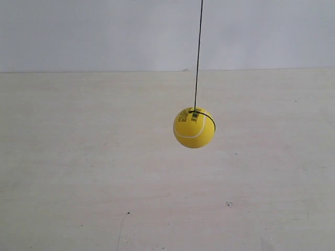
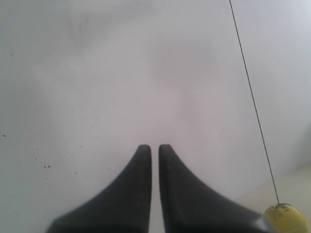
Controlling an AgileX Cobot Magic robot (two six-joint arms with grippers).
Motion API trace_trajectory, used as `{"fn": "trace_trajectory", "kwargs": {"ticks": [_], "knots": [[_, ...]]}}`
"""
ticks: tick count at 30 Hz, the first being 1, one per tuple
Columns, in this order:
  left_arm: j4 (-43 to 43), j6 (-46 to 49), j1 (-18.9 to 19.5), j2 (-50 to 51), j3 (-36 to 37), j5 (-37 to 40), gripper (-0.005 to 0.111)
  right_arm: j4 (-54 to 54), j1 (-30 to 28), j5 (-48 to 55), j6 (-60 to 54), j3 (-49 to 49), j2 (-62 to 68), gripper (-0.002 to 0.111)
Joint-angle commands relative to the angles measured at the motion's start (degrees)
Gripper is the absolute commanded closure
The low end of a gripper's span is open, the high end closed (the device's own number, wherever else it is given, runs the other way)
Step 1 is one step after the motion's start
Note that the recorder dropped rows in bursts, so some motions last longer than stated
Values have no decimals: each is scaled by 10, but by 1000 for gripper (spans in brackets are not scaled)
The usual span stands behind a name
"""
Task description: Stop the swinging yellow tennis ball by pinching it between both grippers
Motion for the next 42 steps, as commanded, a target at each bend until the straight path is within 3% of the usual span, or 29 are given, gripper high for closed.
{"fn": "trace_trajectory", "kwargs": {"ticks": [1,24,32,34,39,42], "knots": [[-6,-5,-2,-1,2,1,102,-10,-3,36,-3,0,-4,108],[-6,-5,-2,-1,2,0,102,-10,-3,36,-3,0,-4,108],[12,36,-2,-1,3,40,102,-10,-3,36,-3,0,-4,108],[-31,45,-2,-1,7,40,102,-10,-3,36,-3,0,-4,108],[-233,269,6,-1,20,137,102,-10,-3,36,-3,0,-4,108],[-274,288,38,-1,28,179,102,-10,-3,36,-3,0,-4,108]]}}
